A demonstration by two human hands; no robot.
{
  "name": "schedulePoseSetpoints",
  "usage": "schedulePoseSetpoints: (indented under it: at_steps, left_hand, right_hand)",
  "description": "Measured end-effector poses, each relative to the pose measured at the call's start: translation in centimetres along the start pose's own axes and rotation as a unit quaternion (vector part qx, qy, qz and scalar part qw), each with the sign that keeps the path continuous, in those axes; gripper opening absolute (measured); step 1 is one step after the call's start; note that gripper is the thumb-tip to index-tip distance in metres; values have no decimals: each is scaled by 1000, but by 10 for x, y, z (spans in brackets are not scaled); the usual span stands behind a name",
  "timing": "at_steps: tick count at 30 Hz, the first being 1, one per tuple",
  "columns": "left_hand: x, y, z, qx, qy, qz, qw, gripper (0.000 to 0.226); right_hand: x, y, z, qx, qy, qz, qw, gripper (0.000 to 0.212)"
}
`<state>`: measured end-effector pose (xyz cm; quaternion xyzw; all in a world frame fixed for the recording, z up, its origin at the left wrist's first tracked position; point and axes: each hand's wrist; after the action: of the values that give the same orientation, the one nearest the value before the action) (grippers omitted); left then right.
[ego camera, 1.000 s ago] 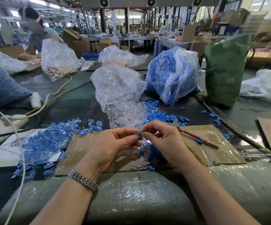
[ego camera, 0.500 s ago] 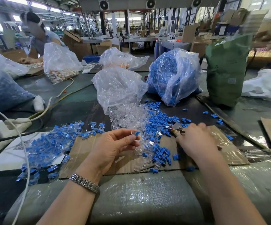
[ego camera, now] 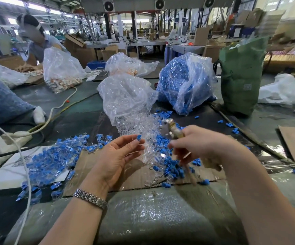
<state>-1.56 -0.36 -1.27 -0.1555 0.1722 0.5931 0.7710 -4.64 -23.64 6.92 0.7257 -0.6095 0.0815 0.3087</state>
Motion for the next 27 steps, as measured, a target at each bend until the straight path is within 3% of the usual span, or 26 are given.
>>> schedulePoseSetpoints:
  at_steps: [3, 11, 19, 27]
  left_hand:
    - [0, -2, -1, -22, -6, 13, 1000, 26]
    - [7, -6, -5, -22, -23, 17, 999, 38]
    - [3, 0, -2, -22, -67, 23, 997, 43]
    - [-6, 7, 4, -32, -120, 45, 991, 26]
  right_hand:
    - [-21, 7, -11, 4, 24, -79, 997, 22]
    - [-40, 10, -17, 27, 69, -98, 992, 16]
    - [-53, 7, -12, 63, 96, -60, 992, 34]
    - [-52, 10, -11, 68, 109, -45, 991, 43]
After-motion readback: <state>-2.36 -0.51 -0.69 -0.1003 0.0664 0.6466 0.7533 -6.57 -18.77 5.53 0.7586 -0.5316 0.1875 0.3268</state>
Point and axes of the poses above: each hand's wrist, its own y-axis away from the middle knuckle, its own x-axis out of the back of the hand, z = x × y, and after that the axes turned 2 degrees about -x, right-handed
